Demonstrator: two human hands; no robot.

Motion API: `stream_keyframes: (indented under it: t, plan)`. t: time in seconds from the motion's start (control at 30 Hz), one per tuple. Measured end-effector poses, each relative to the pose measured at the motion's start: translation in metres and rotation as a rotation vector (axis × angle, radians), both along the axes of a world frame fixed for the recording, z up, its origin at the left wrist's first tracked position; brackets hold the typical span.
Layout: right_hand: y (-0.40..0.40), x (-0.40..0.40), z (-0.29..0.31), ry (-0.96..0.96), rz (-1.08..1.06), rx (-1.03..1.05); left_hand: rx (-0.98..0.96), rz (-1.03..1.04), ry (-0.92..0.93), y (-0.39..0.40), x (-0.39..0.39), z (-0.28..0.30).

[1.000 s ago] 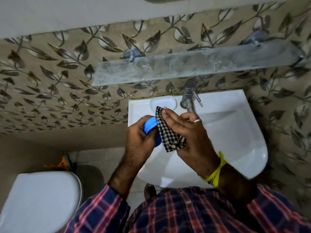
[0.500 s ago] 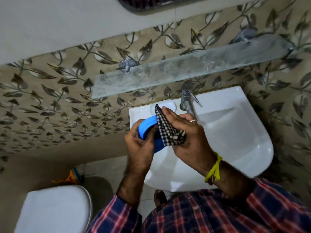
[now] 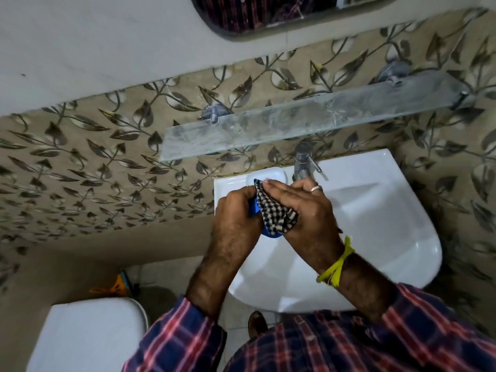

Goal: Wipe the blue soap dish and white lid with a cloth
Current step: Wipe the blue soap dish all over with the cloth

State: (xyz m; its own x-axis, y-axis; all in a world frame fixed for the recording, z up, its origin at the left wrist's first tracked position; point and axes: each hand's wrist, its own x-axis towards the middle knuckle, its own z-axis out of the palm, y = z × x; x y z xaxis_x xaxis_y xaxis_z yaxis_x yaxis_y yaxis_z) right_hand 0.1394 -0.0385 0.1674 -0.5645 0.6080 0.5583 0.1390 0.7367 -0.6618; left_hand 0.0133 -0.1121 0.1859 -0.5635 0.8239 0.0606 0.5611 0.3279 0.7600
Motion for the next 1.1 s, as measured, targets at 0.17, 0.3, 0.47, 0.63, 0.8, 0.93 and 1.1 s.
stream_keyframes:
  t: [0.17,0.3,0.47,0.63,0.8,0.93,1.1]
  plan:
    - [-0.004,0.025,-0.003,-0.177,0.115,0.103,0.116,0.04,-0.144,-0.013,0.008,-0.014]
    - [-0.002,0.012,-0.003,-0.157,0.023,0.054,0.155,0.103,-0.167,-0.011,0.014,-0.014]
    - [-0.009,0.017,-0.009,-0.161,0.031,0.106,0.176,0.083,-0.167,-0.016,0.005,-0.008]
    - [-0.009,0.011,-0.006,-0.153,0.038,0.063,0.208,0.139,-0.19,-0.016,0.005,-0.014]
    - [-0.006,0.009,-0.009,-0.127,0.02,-0.009,0.228,0.119,-0.147,-0.022,0.002,-0.008]
    - [-0.009,0.003,-0.003,-0.124,0.085,0.089,0.322,0.186,-0.278,-0.023,-0.014,-0.016]
    - [0.0,-0.005,-0.008,-0.113,0.027,-0.011,0.331,0.146,-0.317,-0.024,-0.011,-0.017]
